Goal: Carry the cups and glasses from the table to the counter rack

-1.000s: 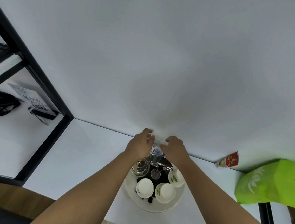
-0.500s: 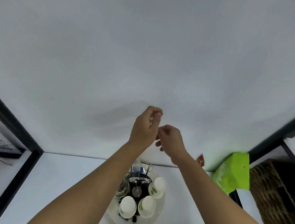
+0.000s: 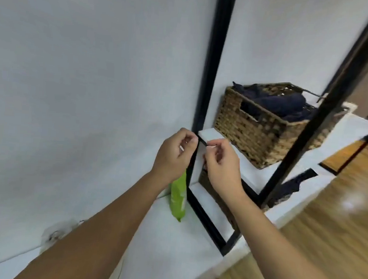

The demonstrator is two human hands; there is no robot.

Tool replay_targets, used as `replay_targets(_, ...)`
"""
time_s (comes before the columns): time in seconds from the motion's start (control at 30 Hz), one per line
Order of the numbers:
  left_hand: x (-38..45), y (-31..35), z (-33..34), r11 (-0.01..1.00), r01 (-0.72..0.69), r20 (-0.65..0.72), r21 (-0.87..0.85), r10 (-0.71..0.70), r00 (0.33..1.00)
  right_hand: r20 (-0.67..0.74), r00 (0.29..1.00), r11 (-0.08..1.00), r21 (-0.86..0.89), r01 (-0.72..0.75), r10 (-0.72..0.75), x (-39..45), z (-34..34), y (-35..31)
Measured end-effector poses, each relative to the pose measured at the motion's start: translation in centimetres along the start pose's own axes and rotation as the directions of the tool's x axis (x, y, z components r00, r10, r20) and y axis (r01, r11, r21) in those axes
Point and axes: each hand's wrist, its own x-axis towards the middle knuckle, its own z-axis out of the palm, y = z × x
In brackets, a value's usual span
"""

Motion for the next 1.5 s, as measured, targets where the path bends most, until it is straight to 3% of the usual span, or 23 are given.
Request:
replay_targets(0.17,-1.6,6.5,14.3,0.987,-0.105,0.166,-0.119,0.124,0.978,-0.155,0.986,0.984,-0.173,0.035,-0.062,-3.6,-15.4,4.0)
replay_targets(0.2,-2.2,7.5,16.6,0.988,-0.12,0.147,-0.095,0.133,0.98,-0.176,0.982,0.979,-0.203,0.028,-0.065,-4.4,-17.8,4.6)
replay_targets(0.3,-4.0,9.8,22.1,0.994,-0.1,-0.147,-0.031,0.094,0.985,-0.266,0.963,0.965,-0.261,-0.023,-0.049,-8.0,-26.2,6.8)
replay_targets(0.37,-5.6,10.6,24.0,0.975,-0.121,-0.301,-0.185,0.061,0.952,-0.317,0.948,0.959,-0.272,-0.075,-0.016,-10.6,-31.2,8.3)
replay_targets(0.4,-6.7,11.3,25.4,0.957,-0.151,-0.297,-0.249,0.073,0.952,-0.343,0.939,0.952,-0.283,-0.117,0.013,-11.9,-33.5,9.2)
replay_targets(0.47,-8.8,13.2,28.8,0.934,-0.198,-0.12,-0.297,0.169,0.978,-0.385,0.92,0.935,-0.291,-0.201,0.078,-14.4,-37.2,10.8)
replay_targets(0.53,-10.5,15.6,33.4,0.935,-0.166,0.175,-0.313,0.229,0.958,-0.422,0.899,0.924,-0.289,-0.252,0.114,-16.3,-40.0,11.8)
replay_targets(0.6,-11.6,17.9,39.0,0.947,-0.078,0.441,-0.311,0.216,0.871,-0.469,0.87,0.903,-0.293,-0.314,0.151,-18.2,-43.0,13.0)
replay_targets(0.67,-12.8,19.8,44.6,0.953,-0.02,0.604,-0.302,0.208,0.769,-0.524,0.834,0.887,-0.286,-0.361,0.17,-20.0,-46.0,14.0)
replay_targets(0.87,-16.5,24.6,58.9,0.955,0.002,0.843,-0.295,0.259,0.472,-0.676,0.695,0.788,-0.28,-0.549,0.244,-24.8,-57.0,17.6)
replay_targets(1.2,-22.0,32.5,81.5,0.905,-0.134,0.91,-0.404,0.413,0.045,-0.835,0.42,0.538,-0.185,-0.822,0.355,-30.5,-74.6,23.9)
replay_targets(1.23,-23.1,34.0,84.2,0.888,-0.149,0.899,-0.435,0.437,-0.025,-0.862,0.367,0.523,-0.146,-0.84,0.35,-31.6,-76.6,24.5)
replay_targets(1.5,-34.4,42.8,94.0,0.787,-0.123,0.767,-0.605,0.535,-0.353,-0.954,0.021,0.435,0.117,-0.893,0.3,-43.0,-84.0,25.0)
